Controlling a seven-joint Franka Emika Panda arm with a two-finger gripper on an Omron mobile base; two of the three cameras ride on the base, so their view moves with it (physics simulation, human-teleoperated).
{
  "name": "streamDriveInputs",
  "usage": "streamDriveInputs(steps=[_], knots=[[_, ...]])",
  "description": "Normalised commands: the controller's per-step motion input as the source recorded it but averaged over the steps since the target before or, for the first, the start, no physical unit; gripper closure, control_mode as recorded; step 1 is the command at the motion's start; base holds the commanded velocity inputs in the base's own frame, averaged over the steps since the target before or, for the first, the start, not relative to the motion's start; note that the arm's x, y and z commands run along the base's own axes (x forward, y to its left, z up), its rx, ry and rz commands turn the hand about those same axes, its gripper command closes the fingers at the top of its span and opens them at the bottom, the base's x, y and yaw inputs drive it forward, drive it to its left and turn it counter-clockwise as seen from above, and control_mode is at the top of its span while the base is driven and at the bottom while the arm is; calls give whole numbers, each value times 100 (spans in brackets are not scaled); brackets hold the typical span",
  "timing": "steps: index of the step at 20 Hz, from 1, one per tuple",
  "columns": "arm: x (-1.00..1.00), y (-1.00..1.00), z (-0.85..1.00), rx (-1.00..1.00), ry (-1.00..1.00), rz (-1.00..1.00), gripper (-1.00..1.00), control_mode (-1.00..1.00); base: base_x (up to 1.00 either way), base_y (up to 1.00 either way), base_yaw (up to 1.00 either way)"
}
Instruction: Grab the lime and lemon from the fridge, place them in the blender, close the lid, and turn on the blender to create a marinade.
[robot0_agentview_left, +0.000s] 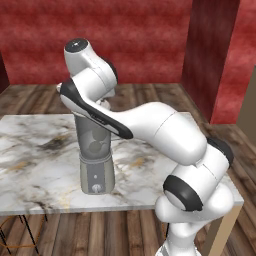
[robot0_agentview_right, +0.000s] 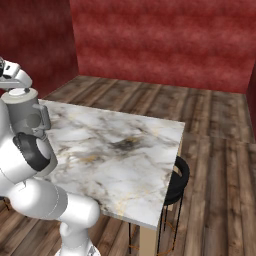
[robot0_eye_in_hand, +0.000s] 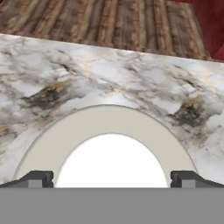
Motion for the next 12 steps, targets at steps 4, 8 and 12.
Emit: streamDriveInputs(steps=[4,8,12], knots=[[0,0,14,0,-4,0,-100,-100,0,0,0],[0,0,6,0,-1,0,-100,-100,0,0,0],[0,0,1,0,0,0,-100,-100,0,0,0]])
